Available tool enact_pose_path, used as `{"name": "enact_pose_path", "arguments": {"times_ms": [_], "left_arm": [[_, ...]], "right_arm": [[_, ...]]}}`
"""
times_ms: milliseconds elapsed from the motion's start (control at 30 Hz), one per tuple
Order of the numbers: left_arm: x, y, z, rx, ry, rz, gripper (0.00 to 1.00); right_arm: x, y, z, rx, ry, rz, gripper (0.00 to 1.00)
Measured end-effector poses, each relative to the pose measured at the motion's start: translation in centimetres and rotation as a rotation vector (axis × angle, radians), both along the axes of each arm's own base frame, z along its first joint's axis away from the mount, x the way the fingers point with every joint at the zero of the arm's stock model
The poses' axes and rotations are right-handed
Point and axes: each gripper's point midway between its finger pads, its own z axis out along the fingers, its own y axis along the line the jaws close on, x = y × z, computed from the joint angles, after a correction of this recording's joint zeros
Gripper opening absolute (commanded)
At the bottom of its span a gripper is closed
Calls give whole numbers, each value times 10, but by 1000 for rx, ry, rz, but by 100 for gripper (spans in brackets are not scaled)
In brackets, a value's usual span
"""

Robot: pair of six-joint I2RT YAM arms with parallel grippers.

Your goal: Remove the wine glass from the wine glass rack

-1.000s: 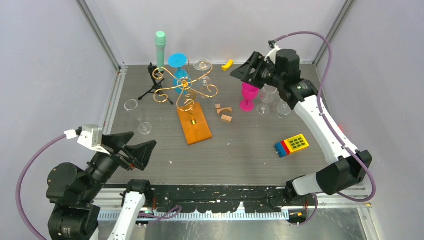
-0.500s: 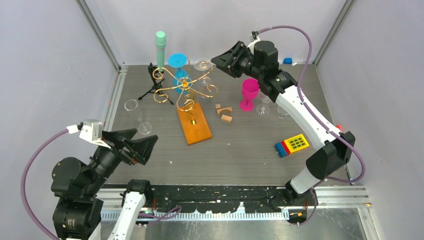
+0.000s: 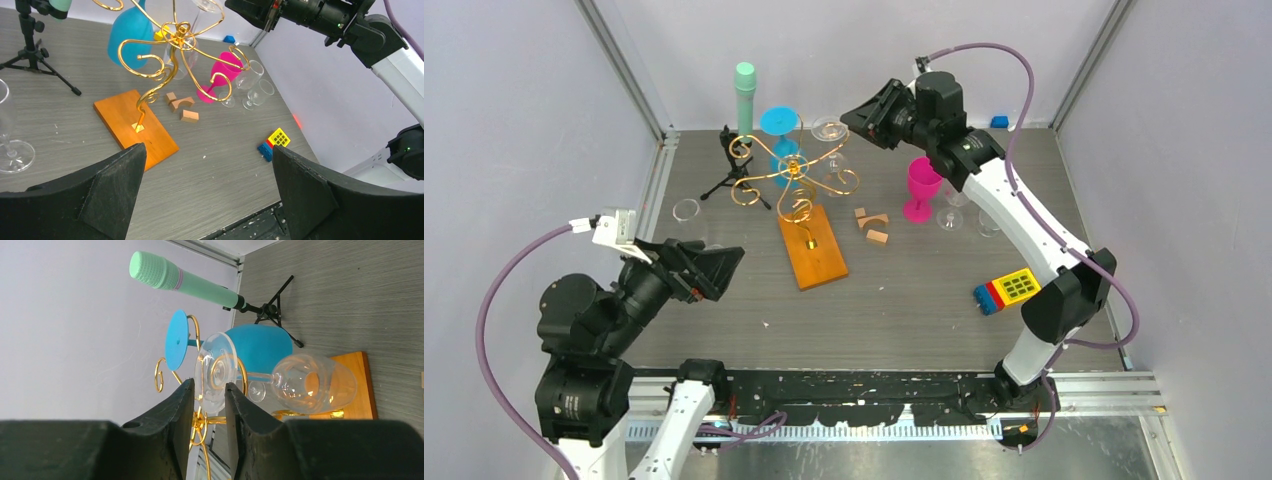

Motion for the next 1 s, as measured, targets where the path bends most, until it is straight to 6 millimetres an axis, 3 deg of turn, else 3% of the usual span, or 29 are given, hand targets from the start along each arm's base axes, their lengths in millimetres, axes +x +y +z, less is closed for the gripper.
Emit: {"name": "enact_pose_path", "arguments": {"times_ms": [533,1000], "left_arm": [[8,1,-1,-19,28,18,100],[9,2,-6,-30,72,29,100]], "right_arm": [[5,7,-12,-39,58,-13,34],[-3,19,-2,66,114,42,27]]}}
